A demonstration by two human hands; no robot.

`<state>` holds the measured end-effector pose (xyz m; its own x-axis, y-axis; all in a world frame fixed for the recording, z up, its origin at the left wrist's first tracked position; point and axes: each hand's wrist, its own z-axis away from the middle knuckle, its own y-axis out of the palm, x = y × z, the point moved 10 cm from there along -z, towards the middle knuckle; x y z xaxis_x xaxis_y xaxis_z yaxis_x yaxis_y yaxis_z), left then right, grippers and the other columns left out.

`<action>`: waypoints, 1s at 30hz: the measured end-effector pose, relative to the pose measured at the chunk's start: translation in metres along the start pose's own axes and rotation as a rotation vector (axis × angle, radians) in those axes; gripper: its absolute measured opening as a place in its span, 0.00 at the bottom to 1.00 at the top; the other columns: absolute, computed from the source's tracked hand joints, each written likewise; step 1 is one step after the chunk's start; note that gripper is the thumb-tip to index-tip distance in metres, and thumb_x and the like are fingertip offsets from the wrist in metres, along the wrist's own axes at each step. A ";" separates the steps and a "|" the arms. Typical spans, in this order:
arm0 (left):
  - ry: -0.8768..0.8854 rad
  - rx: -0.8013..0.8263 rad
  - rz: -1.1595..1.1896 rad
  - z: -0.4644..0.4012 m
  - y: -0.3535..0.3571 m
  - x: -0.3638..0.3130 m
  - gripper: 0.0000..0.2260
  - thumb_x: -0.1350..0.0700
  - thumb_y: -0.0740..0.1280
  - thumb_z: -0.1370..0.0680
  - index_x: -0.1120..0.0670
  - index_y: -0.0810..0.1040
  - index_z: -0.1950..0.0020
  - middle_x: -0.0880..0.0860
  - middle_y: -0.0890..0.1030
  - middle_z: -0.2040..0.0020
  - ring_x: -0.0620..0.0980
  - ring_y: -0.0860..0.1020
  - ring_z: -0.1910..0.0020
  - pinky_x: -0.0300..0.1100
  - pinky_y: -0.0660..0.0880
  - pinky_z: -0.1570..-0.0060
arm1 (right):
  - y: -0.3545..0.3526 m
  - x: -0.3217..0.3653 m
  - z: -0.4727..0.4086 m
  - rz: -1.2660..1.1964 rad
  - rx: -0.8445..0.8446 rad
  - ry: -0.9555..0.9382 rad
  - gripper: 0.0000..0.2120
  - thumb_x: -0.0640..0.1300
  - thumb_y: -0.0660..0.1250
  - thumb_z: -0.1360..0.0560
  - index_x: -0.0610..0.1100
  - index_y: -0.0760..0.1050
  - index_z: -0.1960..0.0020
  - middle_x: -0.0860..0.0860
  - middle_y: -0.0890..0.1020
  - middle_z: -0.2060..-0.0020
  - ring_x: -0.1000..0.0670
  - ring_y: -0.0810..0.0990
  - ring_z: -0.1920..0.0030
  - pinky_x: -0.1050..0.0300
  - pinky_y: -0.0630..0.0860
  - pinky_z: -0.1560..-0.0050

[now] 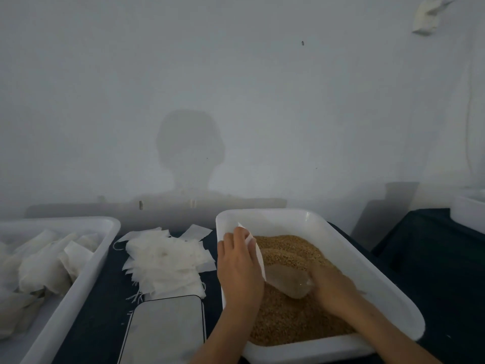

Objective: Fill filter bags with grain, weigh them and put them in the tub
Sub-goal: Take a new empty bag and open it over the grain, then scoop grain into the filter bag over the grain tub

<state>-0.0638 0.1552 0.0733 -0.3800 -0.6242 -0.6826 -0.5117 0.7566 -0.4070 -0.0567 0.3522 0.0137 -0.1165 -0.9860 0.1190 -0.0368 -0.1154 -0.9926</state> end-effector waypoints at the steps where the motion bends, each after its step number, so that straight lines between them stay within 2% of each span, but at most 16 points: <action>1: -0.008 -0.037 0.010 0.000 -0.005 0.000 0.07 0.58 0.59 0.20 0.58 0.73 0.45 0.53 0.75 0.50 0.47 0.66 0.53 0.42 0.69 0.58 | -0.010 -0.002 0.000 0.025 -0.042 -0.007 0.06 0.40 0.56 0.21 0.50 0.69 0.51 0.54 0.75 0.56 0.54 0.76 0.55 0.60 0.72 0.55; 4: -0.022 -0.117 0.066 0.000 -0.015 -0.002 0.05 0.61 0.62 0.21 0.60 0.75 0.47 0.56 0.75 0.52 0.50 0.67 0.55 0.46 0.71 0.60 | -0.040 -0.008 -0.001 0.162 -0.100 0.008 0.06 0.40 0.58 0.24 0.49 0.72 0.56 0.54 0.75 0.59 0.54 0.77 0.58 0.60 0.73 0.58; 7: -0.024 -0.153 0.081 0.000 -0.019 -0.001 0.05 0.61 0.62 0.21 0.59 0.75 0.48 0.56 0.74 0.53 0.50 0.67 0.55 0.45 0.70 0.60 | -0.041 -0.001 -0.004 0.316 0.025 0.025 0.05 0.40 0.62 0.24 0.45 0.77 0.52 0.53 0.75 0.61 0.53 0.78 0.56 0.60 0.74 0.55; 9: -0.028 -0.157 0.074 0.000 -0.019 0.000 0.05 0.60 0.62 0.21 0.58 0.75 0.48 0.55 0.74 0.53 0.50 0.67 0.55 0.43 0.68 0.61 | -0.036 0.012 -0.005 0.354 0.054 0.001 0.06 0.39 0.63 0.24 0.44 0.75 0.59 0.53 0.71 0.66 0.53 0.77 0.61 0.62 0.71 0.61; 10: -0.030 -0.154 0.072 0.000 -0.019 0.001 0.04 0.60 0.63 0.21 0.58 0.76 0.48 0.54 0.74 0.54 0.49 0.67 0.55 0.42 0.68 0.61 | -0.035 0.019 -0.006 0.347 0.029 -0.006 0.10 0.39 0.63 0.24 0.44 0.71 0.64 0.53 0.69 0.68 0.55 0.73 0.66 0.63 0.67 0.66; 11: -0.029 -0.151 0.071 0.001 -0.018 0.001 0.04 0.60 0.63 0.21 0.58 0.76 0.49 0.54 0.74 0.54 0.49 0.67 0.55 0.42 0.67 0.61 | -0.031 0.024 -0.008 0.320 0.008 -0.012 0.11 0.39 0.62 0.24 0.44 0.69 0.65 0.53 0.69 0.68 0.55 0.71 0.68 0.63 0.65 0.67; 12: -0.024 -0.145 0.071 0.001 -0.018 0.000 0.04 0.60 0.64 0.22 0.57 0.76 0.49 0.54 0.74 0.54 0.49 0.67 0.55 0.42 0.68 0.62 | -0.025 0.028 -0.011 0.293 0.001 -0.015 0.09 0.40 0.61 0.23 0.44 0.71 0.63 0.52 0.73 0.64 0.55 0.73 0.65 0.62 0.66 0.65; 14: -0.017 -0.122 0.075 0.001 -0.016 -0.001 0.04 0.60 0.65 0.22 0.56 0.77 0.49 0.53 0.75 0.53 0.48 0.67 0.55 0.43 0.70 0.61 | -0.011 0.030 -0.015 0.197 0.025 0.013 0.06 0.40 0.60 0.23 0.45 0.73 0.57 0.50 0.78 0.56 0.52 0.78 0.55 0.64 0.66 0.64; 16: -0.017 -0.091 0.074 0.001 -0.014 -0.001 0.04 0.59 0.65 0.22 0.55 0.78 0.49 0.51 0.76 0.51 0.47 0.67 0.54 0.43 0.71 0.60 | 0.004 0.034 -0.018 0.142 0.055 -0.010 0.08 0.39 0.59 0.22 0.48 0.68 0.59 0.50 0.77 0.53 0.53 0.76 0.54 0.66 0.62 0.69; 18: -0.014 -0.066 0.071 0.001 -0.011 -0.001 0.04 0.57 0.65 0.22 0.54 0.78 0.49 0.50 0.76 0.51 0.46 0.66 0.54 0.42 0.70 0.59 | 0.008 0.035 -0.019 0.091 0.049 -0.039 0.09 0.39 0.59 0.22 0.49 0.63 0.58 0.50 0.76 0.52 0.53 0.72 0.55 0.67 0.61 0.69; 21: 0.015 -0.066 0.079 0.000 -0.012 -0.004 0.03 0.57 0.67 0.23 0.54 0.79 0.51 0.50 0.78 0.52 0.46 0.67 0.55 0.42 0.70 0.61 | 0.010 0.027 -0.019 0.000 0.045 -0.042 0.05 0.43 0.58 0.20 0.49 0.64 0.55 0.52 0.76 0.53 0.54 0.72 0.56 0.64 0.63 0.66; 24: 0.097 -0.163 0.115 0.001 -0.026 -0.013 0.01 0.59 0.71 0.26 0.54 0.80 0.57 0.50 0.78 0.57 0.47 0.69 0.58 0.42 0.71 0.68 | 0.004 0.014 -0.019 -0.129 0.001 -0.024 0.06 0.46 0.59 0.21 0.51 0.66 0.56 0.56 0.74 0.59 0.57 0.72 0.59 0.65 0.65 0.65; 27: 0.153 -0.272 0.136 0.003 -0.039 -0.018 0.03 0.60 0.73 0.28 0.54 0.80 0.59 0.50 0.78 0.59 0.46 0.69 0.58 0.41 0.72 0.72 | -0.010 0.001 -0.016 -0.237 -0.063 0.013 0.01 0.47 0.60 0.21 0.51 0.68 0.51 0.55 0.76 0.56 0.55 0.74 0.56 0.61 0.70 0.57; 30: 0.169 -0.290 0.145 0.003 -0.040 -0.017 0.04 0.60 0.73 0.29 0.54 0.80 0.60 0.49 0.78 0.60 0.46 0.70 0.59 0.39 0.70 0.72 | -0.034 -0.013 -0.010 -0.315 -0.130 0.024 0.04 0.47 0.61 0.21 0.51 0.68 0.54 0.56 0.76 0.57 0.56 0.75 0.57 0.59 0.73 0.55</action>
<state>-0.0350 0.1364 0.0993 -0.5743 -0.5561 -0.6007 -0.6313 0.7681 -0.1076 -0.0639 0.3697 0.0461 -0.1027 -0.9011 0.4213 -0.2006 -0.3961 -0.8960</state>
